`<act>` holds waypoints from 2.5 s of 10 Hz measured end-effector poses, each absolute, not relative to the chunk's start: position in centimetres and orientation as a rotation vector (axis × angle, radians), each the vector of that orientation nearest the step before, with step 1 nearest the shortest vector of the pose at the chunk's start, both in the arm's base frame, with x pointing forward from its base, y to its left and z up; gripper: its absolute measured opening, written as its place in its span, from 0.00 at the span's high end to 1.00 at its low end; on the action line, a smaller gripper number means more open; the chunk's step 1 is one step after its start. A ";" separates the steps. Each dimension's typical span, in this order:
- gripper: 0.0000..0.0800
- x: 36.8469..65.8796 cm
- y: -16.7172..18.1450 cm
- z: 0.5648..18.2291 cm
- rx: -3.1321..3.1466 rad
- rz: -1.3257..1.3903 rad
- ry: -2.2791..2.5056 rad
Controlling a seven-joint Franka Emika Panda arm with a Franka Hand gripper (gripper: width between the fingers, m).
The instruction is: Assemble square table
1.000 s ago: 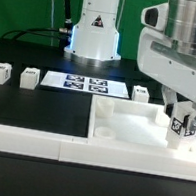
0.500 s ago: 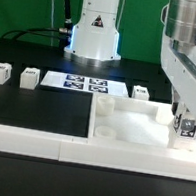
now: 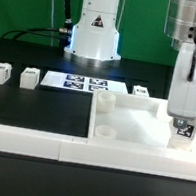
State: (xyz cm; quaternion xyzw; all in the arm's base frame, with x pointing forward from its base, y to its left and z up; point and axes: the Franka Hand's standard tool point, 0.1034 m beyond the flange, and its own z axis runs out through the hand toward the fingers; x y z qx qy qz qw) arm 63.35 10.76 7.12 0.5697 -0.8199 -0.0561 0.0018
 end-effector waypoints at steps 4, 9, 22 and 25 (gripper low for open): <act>0.56 63.3 10.9 7.0 1.827 -0.171 -2.545; 0.19 63.3 11.0 7.0 1.838 -0.170 -2.539; 0.19 61.4 13.9 11.3 2.192 -0.131 -2.342; 0.19 61.2 14.0 11.5 2.446 -0.136 -2.073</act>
Offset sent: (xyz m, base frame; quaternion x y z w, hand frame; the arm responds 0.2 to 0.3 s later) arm 0.0000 0.0000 0.0000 0.0000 0.0000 0.0650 0.9979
